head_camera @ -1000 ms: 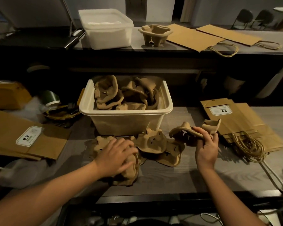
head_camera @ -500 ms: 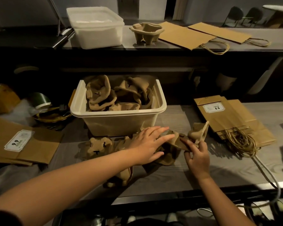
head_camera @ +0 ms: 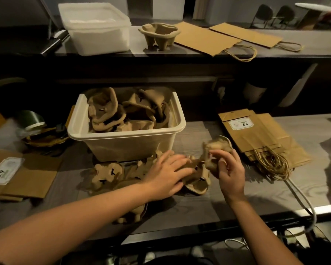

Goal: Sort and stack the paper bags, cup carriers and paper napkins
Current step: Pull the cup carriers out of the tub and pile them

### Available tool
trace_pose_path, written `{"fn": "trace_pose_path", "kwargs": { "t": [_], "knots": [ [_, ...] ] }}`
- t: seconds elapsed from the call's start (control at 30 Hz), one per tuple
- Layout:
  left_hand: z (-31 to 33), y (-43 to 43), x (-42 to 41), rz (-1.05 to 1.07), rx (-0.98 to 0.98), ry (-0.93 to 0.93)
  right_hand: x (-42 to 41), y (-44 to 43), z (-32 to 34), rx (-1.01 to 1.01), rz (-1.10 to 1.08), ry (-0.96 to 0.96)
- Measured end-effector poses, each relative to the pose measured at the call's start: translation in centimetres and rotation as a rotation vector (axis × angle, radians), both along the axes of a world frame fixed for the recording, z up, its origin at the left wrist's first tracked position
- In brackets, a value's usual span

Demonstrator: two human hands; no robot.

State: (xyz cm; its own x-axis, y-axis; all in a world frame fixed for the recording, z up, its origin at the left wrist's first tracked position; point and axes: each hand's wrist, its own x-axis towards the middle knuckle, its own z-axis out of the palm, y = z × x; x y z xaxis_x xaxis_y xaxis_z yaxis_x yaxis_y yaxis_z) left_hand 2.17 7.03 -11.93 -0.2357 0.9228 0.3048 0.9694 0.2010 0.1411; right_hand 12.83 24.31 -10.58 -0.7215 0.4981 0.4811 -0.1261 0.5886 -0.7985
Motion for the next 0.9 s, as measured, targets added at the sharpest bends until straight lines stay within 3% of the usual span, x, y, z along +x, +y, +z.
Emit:
{"fn": "trace_pose_path", "kwargs": {
  "t": [0.07,0.17,0.43,0.6,0.8,0.9],
  "knots": [
    [0.6,-2.1,-0.6,0.098,0.265,-0.174,-0.9,-1.7,1.8,-0.073,0.125,0.038],
    [1.8,-5.7,-1.8,0.204,0.35,-0.264,-2.3,-4.4,2.7,-0.274,0.253,0.025],
    [1.8,-11.3,-2.5,0.263,0.18,-0.222,-6.9,-11.5,1.7,-0.588,0.464,-0.18],
    [2.0,-12.7,-3.1,0.424,0.021,-0.176,-8.3,-13.1,0.7,-0.527,0.521,-0.335],
    [1.7,-14.0,-5.0,0.45,-0.221,0.024,-8.6,-11.8,-0.6,-0.421,0.291,-0.406],
    [1.4,-13.6,-5.4,0.461,-0.314,-0.065,-8.1,-11.5,-0.2,-0.434,0.304,-0.367]
  ]
}}
